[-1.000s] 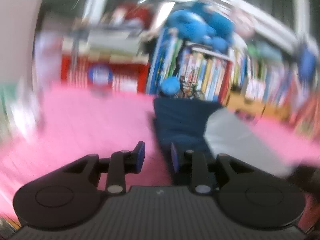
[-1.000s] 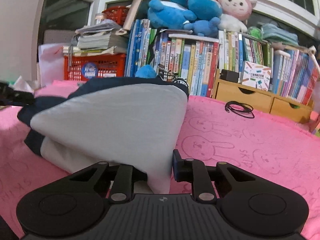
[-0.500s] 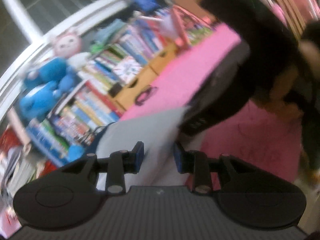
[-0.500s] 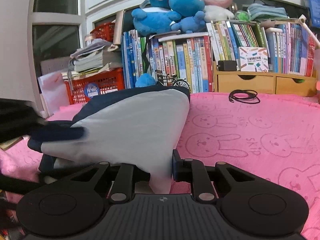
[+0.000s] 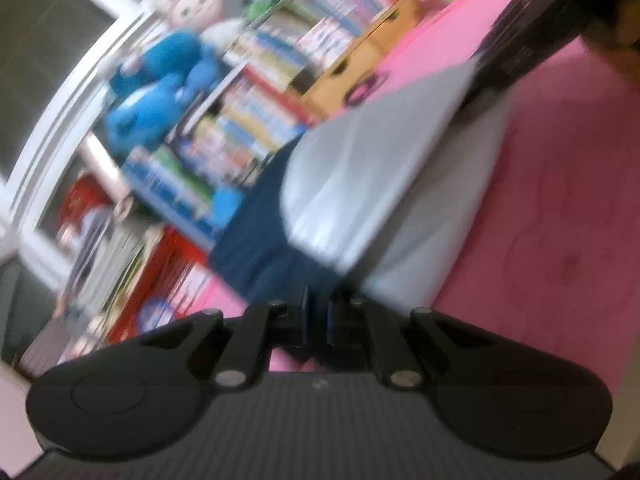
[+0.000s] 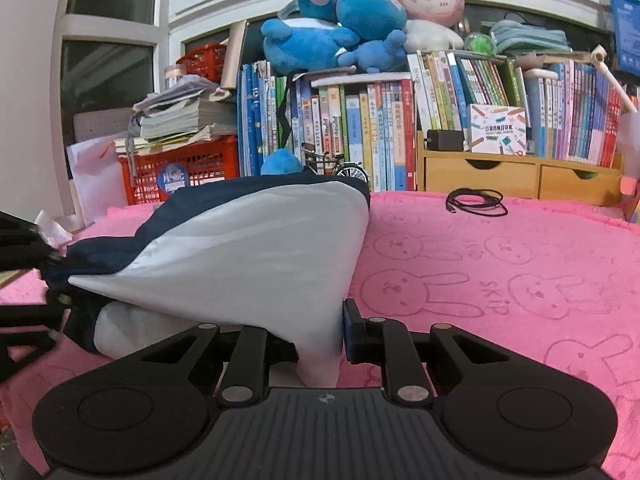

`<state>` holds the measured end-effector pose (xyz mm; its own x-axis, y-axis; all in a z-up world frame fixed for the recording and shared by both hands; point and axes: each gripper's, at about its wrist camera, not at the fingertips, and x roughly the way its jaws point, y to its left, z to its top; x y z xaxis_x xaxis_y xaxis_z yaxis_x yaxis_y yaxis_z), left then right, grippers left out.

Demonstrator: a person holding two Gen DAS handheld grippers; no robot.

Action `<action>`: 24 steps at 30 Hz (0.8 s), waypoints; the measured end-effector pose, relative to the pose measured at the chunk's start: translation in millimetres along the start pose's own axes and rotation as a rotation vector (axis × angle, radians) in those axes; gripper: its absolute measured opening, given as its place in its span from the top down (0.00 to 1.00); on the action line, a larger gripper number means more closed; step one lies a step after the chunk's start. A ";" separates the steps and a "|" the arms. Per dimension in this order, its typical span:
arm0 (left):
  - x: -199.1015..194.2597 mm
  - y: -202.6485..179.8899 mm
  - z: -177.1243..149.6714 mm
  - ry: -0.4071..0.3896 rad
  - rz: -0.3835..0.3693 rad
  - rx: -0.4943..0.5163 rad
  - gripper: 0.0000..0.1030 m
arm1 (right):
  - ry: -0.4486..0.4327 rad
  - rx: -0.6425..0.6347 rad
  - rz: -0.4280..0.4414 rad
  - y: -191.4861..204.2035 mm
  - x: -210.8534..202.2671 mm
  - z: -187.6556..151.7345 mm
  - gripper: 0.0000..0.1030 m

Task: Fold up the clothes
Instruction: 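Press the navy edge of the bundle down with the left tool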

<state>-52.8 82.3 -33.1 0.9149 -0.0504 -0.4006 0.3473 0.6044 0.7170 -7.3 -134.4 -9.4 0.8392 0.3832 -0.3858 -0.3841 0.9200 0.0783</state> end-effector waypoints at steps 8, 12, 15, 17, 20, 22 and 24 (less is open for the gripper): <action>-3.7 1.2 -0.8 0.021 0.016 -0.083 0.89 | 0.054 0.041 -0.023 -0.9 0.4 -5.3 0.74; -6.9 4.9 -6.5 0.032 0.031 -0.099 0.85 | 0.111 0.111 0.012 -9.6 4.0 -10.1 0.75; -11.6 8.9 -16.6 0.090 0.097 -0.098 0.75 | 0.119 0.165 0.052 -15.7 3.3 -5.8 0.82; -17.1 13.3 -24.6 0.135 0.152 -0.100 0.76 | 0.112 0.174 0.047 -17.1 1.8 -1.7 0.82; -40.6 13.1 -15.0 0.063 0.063 -0.129 0.76 | 0.121 0.215 0.066 -23.1 2.8 5.9 0.82; -53.5 4.7 -1.1 -0.016 -0.027 -0.121 0.75 | 0.127 0.226 0.072 -25.1 3.6 10.8 0.82; -54.7 -12.0 16.8 -0.084 -0.110 -0.089 0.75 | 0.127 0.225 0.073 -25.8 4.1 15.5 0.82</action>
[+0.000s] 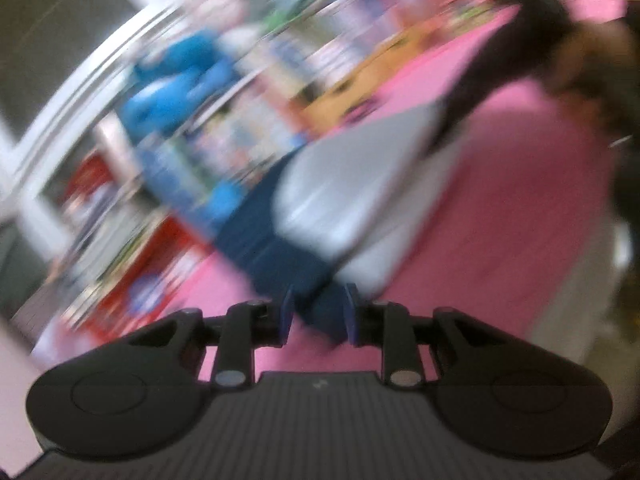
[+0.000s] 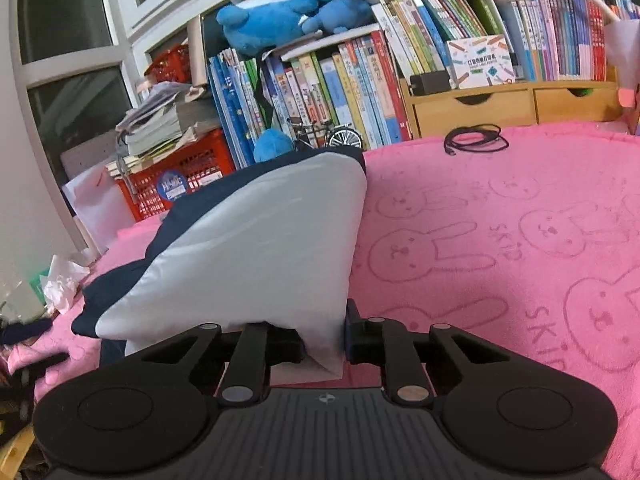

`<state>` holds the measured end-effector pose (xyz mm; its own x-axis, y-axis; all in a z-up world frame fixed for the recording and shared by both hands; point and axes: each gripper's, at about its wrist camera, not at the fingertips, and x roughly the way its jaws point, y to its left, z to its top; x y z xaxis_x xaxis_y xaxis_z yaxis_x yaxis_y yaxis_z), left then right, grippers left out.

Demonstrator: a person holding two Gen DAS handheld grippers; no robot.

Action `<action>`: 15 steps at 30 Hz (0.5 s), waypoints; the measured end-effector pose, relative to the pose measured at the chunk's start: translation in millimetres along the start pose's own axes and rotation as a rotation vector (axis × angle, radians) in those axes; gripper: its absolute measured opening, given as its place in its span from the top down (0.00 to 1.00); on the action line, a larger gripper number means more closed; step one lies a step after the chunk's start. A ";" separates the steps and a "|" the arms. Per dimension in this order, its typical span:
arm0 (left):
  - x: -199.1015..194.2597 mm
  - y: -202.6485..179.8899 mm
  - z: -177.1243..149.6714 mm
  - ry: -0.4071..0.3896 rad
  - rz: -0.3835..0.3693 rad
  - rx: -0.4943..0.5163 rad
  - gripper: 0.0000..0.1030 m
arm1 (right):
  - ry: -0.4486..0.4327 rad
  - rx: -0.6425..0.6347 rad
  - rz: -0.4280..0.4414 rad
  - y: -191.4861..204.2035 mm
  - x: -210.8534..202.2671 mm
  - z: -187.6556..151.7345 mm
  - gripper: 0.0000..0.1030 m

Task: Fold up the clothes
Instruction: 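Press the navy edge of the bundle down with the left tool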

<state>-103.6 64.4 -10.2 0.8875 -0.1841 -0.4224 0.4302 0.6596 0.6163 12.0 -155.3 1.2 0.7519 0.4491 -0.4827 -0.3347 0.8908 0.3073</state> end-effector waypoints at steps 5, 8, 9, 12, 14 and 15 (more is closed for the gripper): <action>38.2 -41.0 29.4 -0.095 -0.077 0.078 0.75 | 0.013 -0.007 0.001 1.6 -0.1 7.0 0.82; 68.8 -50.0 38.8 -0.060 -0.045 0.098 0.75 | 0.019 -0.004 0.002 0.5 -0.8 7.7 0.82; 77.2 -49.7 39.2 -0.036 -0.037 0.093 0.82 | 0.019 -0.003 0.002 0.5 -1.1 8.1 0.82; 82.4 -42.4 29.8 0.013 -0.024 0.079 0.91 | 0.012 -0.016 -0.007 1.0 -3.3 9.0 0.82; 76.4 -34.6 18.3 0.046 -0.014 0.081 0.91 | 0.003 -0.042 -0.020 2.9 -4.7 8.7 0.82; 71.4 -29.4 11.0 0.066 -0.006 0.080 0.92 | -0.002 -0.061 -0.030 4.5 -5.3 8.0 0.82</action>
<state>-51.0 23.8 -51.2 0.8734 -0.1379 -0.4670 0.4494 0.5978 0.6639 11.1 -154.3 11.7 0.7635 0.4220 -0.4889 -0.3461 0.9065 0.2418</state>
